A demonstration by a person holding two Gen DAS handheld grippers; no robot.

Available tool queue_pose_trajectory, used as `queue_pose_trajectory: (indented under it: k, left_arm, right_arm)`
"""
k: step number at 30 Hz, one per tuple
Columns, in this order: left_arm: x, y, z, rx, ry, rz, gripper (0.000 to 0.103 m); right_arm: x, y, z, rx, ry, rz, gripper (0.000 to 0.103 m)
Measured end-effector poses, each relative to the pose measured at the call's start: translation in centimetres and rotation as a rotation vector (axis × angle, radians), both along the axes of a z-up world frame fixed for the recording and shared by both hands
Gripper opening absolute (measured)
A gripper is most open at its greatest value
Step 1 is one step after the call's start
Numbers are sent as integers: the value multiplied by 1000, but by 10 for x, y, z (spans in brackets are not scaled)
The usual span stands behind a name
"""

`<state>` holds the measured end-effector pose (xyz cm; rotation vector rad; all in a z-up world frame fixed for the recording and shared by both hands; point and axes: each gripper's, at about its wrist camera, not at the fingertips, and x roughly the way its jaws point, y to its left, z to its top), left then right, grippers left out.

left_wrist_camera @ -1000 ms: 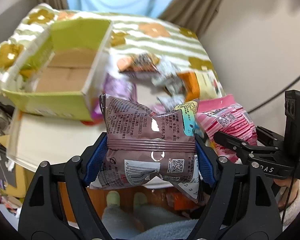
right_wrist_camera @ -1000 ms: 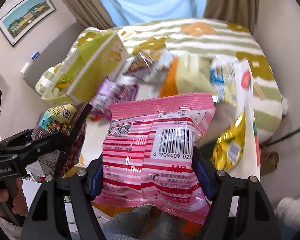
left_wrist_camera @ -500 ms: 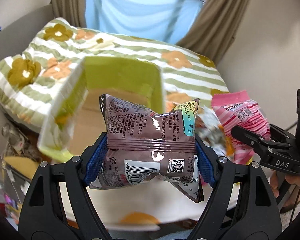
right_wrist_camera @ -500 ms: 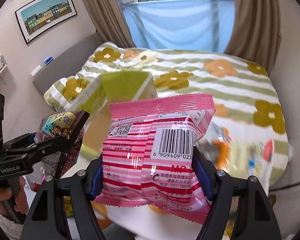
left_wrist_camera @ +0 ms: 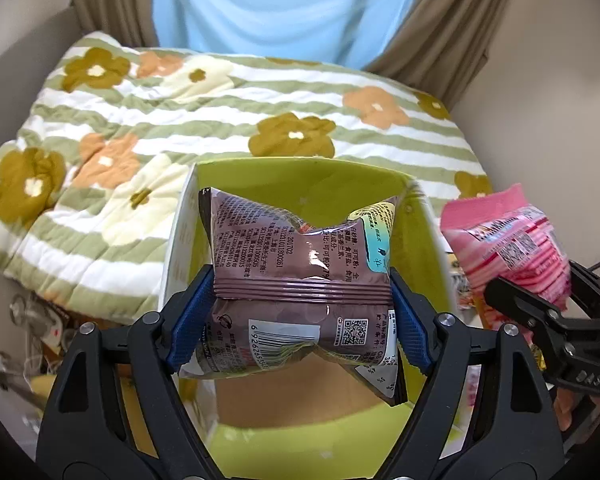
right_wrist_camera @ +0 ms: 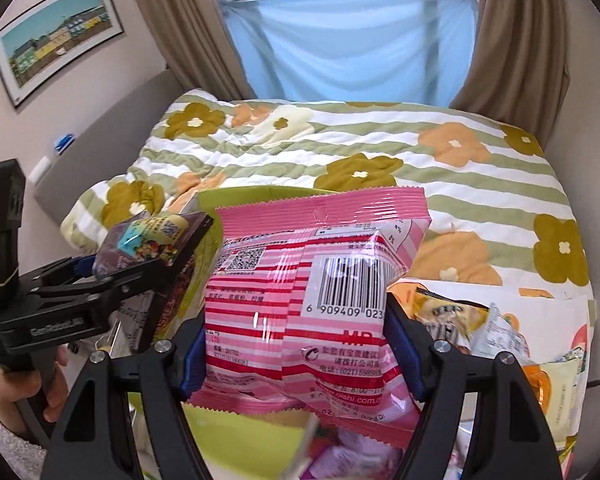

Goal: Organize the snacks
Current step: 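Carry both bags over the cardboard box and open the left tool, then open the right tool to drop the pink-striped bag into the box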

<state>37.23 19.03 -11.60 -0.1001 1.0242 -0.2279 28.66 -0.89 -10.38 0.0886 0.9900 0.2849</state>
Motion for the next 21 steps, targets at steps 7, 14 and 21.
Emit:
queue_pose_trajectory:
  k: [7,14,21]
  left_arm:
    - [45,4,-36,26,40,-27,85]
    - [57,12,-45,60,37,2,95]
    - [22,33,-31,42,23,95,95]
  right_arm:
    - [26,14,-19,-48,51,-60,71]
    - [43,23,-33,-79,80,-62,72]
    - [58,32,-42,-88,95,8,72]
